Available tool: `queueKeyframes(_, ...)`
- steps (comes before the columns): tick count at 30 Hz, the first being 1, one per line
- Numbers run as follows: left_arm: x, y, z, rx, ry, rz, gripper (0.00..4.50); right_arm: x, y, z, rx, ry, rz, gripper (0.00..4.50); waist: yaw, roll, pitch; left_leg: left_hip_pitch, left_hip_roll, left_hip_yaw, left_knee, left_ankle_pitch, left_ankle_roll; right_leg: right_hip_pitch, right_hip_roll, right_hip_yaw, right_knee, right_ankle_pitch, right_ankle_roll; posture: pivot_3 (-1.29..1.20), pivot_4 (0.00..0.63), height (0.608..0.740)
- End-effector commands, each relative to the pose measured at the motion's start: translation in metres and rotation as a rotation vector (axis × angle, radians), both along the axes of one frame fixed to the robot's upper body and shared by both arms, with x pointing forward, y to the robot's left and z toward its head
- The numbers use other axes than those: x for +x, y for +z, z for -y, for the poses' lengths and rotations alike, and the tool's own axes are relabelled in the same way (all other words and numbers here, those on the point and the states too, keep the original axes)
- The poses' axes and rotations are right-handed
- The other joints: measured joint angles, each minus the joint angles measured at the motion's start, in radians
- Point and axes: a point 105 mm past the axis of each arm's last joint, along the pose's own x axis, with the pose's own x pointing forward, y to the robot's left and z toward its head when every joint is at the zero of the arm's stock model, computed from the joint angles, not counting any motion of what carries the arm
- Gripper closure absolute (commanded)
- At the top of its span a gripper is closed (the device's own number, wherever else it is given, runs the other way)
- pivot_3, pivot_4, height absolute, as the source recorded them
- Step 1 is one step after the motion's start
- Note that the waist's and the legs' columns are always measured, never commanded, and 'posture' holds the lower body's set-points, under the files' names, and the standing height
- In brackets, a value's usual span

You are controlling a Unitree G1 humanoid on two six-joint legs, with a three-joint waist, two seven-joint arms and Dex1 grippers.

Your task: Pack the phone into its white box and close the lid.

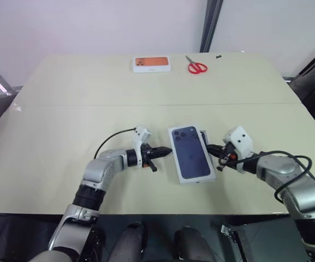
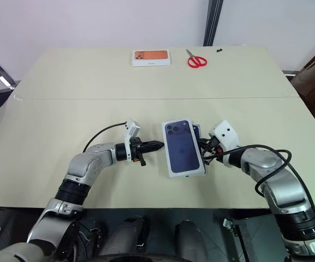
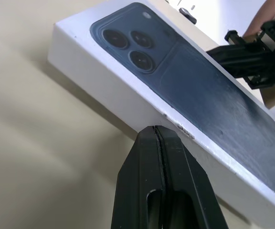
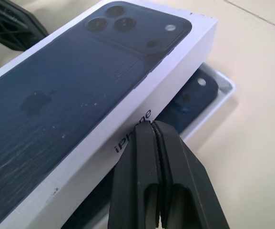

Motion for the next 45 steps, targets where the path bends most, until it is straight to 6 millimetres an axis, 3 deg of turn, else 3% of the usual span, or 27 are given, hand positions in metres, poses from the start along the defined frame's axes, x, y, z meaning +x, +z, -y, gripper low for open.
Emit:
queueKeyframes(1, 0.002, 0.014, 0.011, -0.024, -0.031, 0.049, 4.50, -0.006, 0.015, -0.005, 0.016, 0.038, 0.042, 4.44, 0.000, 0.000, 0.000, 0.000, 0.000, 0.000, 0.000, 0.000, 0.000, 0.000, 0.000, 0.000, 0.000, 0.000, 0.000, 0.00, 0.150, 0.734)
queueKeyframes(7, 0.003, 0.013, 0.017, -0.024, -0.048, 0.049, 4.50, -0.005, 0.014, 0.006, -0.006, 0.001, 0.045, 4.44, 0.000, 0.000, 0.000, 0.000, 0.000, 0.000, 0.000, 0.000, 0.000, 0.000, 0.000, 0.000, 0.000, 0.000, 0.000, 0.00, 0.150, 0.734)
queueKeyframes(17, 0.006, 0.023, 0.029, -0.040, -0.074, 0.060, 4.50, -0.005, 0.005, 0.007, -0.036, 0.001, 0.031, 4.44, 0.000, 0.000, 0.000, 0.000, 0.000, 0.000, 0.001, 0.000, 0.000, 0.000, 0.000, 0.000, 0.000, 0.000, 0.000, 0.00, 0.150, 0.734)
queueKeyframes(30, 0.005, 0.013, 0.019, -0.018, -0.048, 0.048, 4.50, -0.004, 0.003, 0.005, -0.033, -0.004, 0.023, 4.44, -0.001, 0.000, 0.000, 0.000, 0.000, 0.000, 0.001, 0.000, 0.000, 0.000, 0.000, 0.000, 0.000, 0.000, 0.000, 0.00, 0.150, 0.734)
queueKeyframes(45, 0.011, 0.010, 0.021, -0.013, -0.027, 0.048, 4.50, 0.003, 0.000, 0.008, -0.053, -0.041, 0.026, 4.44, -0.001, 0.000, 0.000, 0.000, 0.000, 0.000, 0.001, 0.000, 0.000, 0.000, 0.000, 0.000, 0.000, 0.000, 0.000, 0.00, 0.150, 0.734)
